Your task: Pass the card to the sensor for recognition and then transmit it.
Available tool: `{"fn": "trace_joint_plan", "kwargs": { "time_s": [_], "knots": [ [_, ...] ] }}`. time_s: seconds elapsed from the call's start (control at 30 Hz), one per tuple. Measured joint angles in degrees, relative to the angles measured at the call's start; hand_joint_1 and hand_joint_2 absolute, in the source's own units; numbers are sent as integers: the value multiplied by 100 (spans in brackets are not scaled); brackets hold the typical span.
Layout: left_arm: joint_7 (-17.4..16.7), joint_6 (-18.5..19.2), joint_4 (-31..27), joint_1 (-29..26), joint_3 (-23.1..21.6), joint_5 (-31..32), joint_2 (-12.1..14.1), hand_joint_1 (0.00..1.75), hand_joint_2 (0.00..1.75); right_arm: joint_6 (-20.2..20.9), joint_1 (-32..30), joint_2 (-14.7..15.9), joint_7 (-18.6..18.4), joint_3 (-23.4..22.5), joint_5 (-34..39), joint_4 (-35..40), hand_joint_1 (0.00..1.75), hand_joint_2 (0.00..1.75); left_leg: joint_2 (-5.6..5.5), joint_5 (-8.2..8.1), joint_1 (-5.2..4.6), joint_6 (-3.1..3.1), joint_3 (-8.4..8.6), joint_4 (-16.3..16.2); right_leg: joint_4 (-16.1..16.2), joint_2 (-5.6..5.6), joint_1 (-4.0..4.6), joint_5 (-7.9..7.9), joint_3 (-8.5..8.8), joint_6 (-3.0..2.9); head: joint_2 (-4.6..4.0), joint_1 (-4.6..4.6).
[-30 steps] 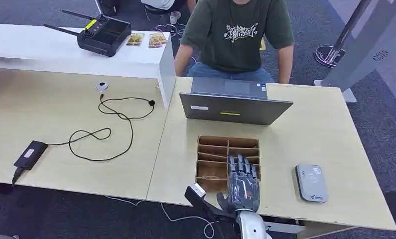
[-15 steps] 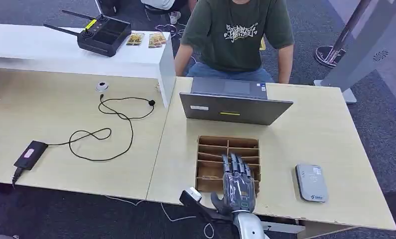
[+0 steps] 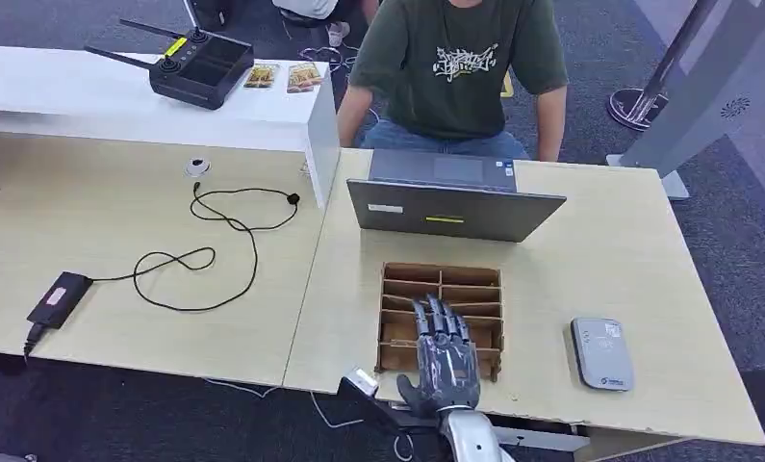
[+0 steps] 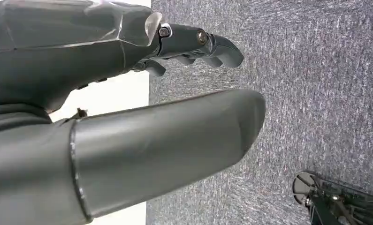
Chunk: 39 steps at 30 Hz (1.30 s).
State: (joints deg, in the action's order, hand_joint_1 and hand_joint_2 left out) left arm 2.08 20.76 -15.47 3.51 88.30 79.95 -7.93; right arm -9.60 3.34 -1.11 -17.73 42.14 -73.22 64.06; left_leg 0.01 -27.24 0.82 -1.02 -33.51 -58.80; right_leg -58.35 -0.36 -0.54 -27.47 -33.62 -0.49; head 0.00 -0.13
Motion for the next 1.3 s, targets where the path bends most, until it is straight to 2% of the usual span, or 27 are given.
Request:
{"fn": "trace_joint_plan", "kwargs": {
  "time_s": [0.93, 1.3],
  "knots": [
    [42, 9, 0, -26, 0, -2, 35, 0, 0, -85, 42, -2, -44, 37, -197, -61, 0, 175, 0, 0, 0, 0, 0, 0, 0, 0, 0, 0, 0, 0, 2, -2],
    [52, 20, 0, -28, 0, -26, 37, 0, 0, -66, 70, -9, 173, 52, -420, -68, 0, 175, 0, 0, 0, 0, 0, 0, 0, -1, 0, 0, 0, 0, 0, 0]
  ]
}}
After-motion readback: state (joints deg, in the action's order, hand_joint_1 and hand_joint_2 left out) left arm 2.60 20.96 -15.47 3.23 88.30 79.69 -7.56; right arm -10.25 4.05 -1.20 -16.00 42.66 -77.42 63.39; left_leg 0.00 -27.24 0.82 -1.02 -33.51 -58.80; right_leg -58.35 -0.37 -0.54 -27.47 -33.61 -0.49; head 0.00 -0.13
